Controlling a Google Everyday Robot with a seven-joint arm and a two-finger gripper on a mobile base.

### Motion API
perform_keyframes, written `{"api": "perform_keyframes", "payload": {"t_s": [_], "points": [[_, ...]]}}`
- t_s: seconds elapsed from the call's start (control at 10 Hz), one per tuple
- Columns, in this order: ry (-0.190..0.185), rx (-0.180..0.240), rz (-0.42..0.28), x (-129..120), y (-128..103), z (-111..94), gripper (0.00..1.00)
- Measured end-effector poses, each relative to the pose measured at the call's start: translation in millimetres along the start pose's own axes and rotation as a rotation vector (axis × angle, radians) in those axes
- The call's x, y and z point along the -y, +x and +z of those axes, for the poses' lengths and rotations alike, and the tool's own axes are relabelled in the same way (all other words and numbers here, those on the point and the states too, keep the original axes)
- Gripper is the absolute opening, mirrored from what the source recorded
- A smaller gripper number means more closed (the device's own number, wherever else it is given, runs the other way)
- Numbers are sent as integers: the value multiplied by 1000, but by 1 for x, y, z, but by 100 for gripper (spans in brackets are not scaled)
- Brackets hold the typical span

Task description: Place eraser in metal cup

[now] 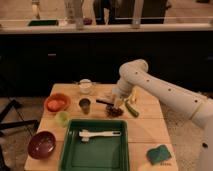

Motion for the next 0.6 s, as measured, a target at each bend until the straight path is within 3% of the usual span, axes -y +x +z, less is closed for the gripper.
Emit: {"api": "perform_keyframes", "payload": {"t_s": [0.2,0.6], "points": [[-18,-6,-107,4,-37,9,0],[-38,-5,-222,16,-83,16,0]]}}
